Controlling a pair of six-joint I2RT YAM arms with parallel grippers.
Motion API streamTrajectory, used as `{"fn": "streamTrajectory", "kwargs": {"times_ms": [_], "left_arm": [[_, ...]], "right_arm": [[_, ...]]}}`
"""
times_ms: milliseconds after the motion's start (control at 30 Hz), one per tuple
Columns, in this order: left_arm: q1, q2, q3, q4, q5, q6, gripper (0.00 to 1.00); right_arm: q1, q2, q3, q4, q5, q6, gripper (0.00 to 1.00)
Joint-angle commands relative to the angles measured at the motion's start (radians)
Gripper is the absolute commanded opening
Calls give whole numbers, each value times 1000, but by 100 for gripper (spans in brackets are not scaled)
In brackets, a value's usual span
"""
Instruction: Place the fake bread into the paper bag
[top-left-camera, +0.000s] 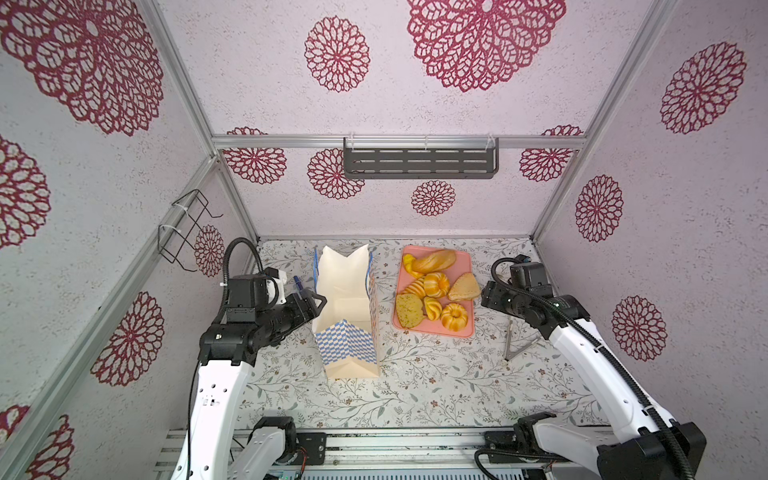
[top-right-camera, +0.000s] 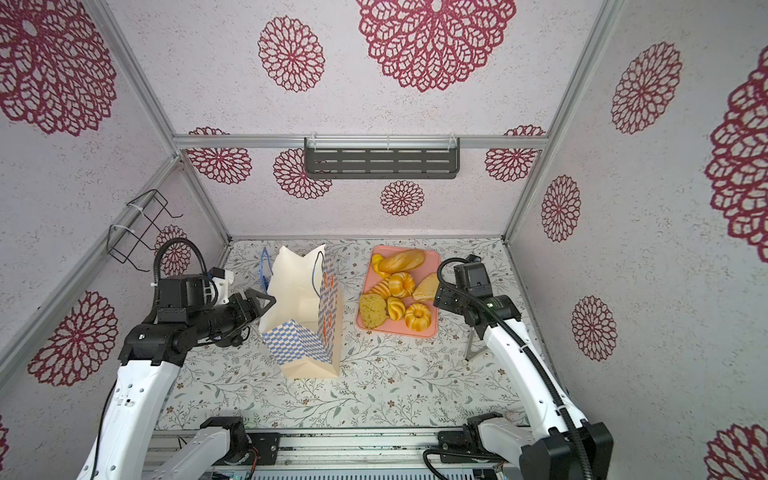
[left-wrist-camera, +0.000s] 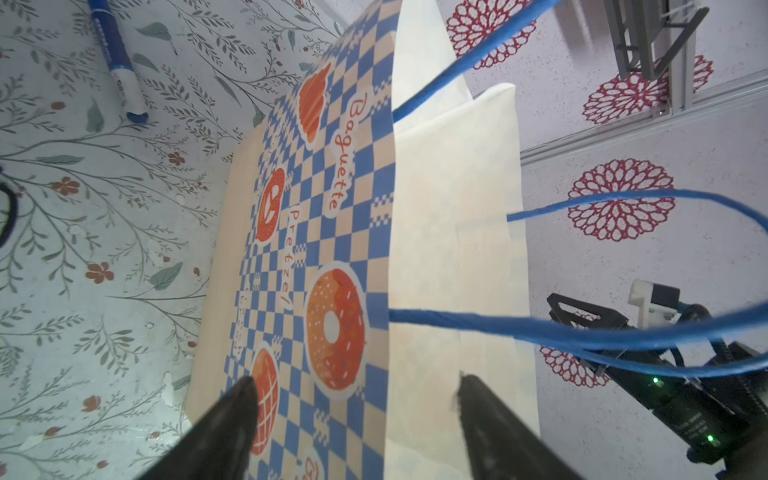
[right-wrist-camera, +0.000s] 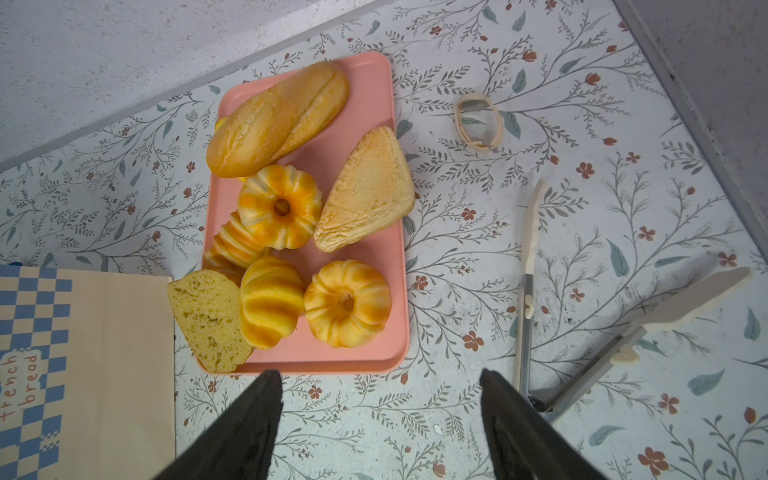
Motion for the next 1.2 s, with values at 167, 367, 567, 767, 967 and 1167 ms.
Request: {"fn": "streamTrajectory", "kwargs": {"times_ms": [167,367,567,767,967,1167], "left_arm": [[4,-28,137,-80,-110,46,97],[5,-51,246,-116,-142,83,97],[5,-64,346,-186,-318,88,97],[-30,-36,453,-216,-354,99,98],[-270,-36,420,-169,-483,37,98],[-583,38,385,-73,-641,-24,97]], "right_arm": [[-36,-33,-10,-41,49,5,85],[-97,-34,-54,-46,52,26,88],[-221,-32,-144,-31,36,52,87],[-408,12,-291,59,-140,81,81],[-447,97,-340,111,-179,95,80],[-435,138,-337,130,-189,97,80]]}}
